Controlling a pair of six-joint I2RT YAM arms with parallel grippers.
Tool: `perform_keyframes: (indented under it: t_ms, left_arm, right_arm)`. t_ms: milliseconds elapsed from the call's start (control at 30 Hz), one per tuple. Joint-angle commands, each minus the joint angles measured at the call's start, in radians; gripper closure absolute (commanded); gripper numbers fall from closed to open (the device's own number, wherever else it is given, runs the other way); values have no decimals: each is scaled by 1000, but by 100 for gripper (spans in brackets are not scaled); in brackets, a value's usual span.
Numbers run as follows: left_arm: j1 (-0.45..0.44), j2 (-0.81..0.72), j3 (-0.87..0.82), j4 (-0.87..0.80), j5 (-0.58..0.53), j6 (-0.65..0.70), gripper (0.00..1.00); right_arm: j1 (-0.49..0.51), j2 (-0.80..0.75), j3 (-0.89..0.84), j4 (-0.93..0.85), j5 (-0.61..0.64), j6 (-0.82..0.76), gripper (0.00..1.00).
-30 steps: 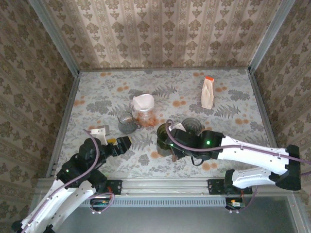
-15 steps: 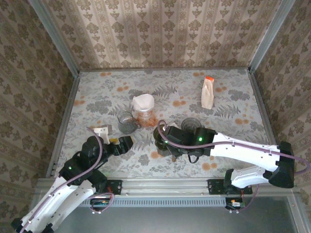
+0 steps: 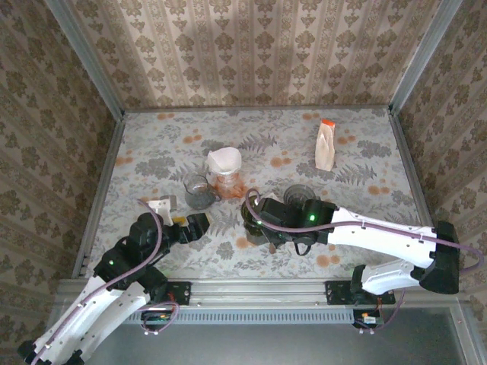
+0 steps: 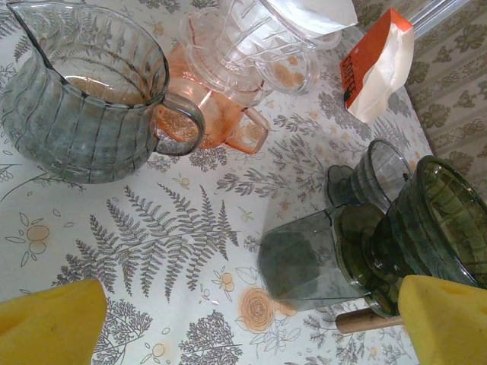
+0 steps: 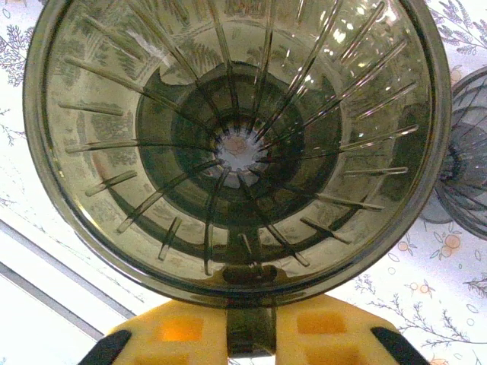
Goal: Place the coffee filter in the dripper
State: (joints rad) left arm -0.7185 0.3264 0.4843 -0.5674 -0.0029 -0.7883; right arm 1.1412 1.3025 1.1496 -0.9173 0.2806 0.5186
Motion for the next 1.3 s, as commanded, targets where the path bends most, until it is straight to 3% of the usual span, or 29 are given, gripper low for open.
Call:
perform_keyframes:
  t_ms: [0, 400, 700, 867, 1033, 1167, 1267]
  left_arm:
    - [8, 0, -10, 20, 11, 20, 0]
    - [8, 0, -21, 23, 14, 22, 0]
    - [8, 6, -24, 85, 50, 41, 0]
    - [8, 22, -39, 114, 75, 43, 1]
    - [7, 47, -49, 131, 95, 37, 6]
    - [8, 57, -54, 133, 107, 32, 7]
    - [7, 55, -61, 133, 116, 28, 7]
  right_arm:
    - [2, 4, 5, -6, 24, 5, 72]
    - [5, -45, -12, 29, 7, 42, 35]
    - [-28, -169, -14, -1, 173, 70, 25]
    - [-248, -177, -17, 93, 103, 35, 33]
    - [-547, -70, -5, 230, -11, -15, 53]
    - [-697, 80, 50, 258, 57, -81, 65]
    - [-781, 190, 90, 282, 36, -103, 68]
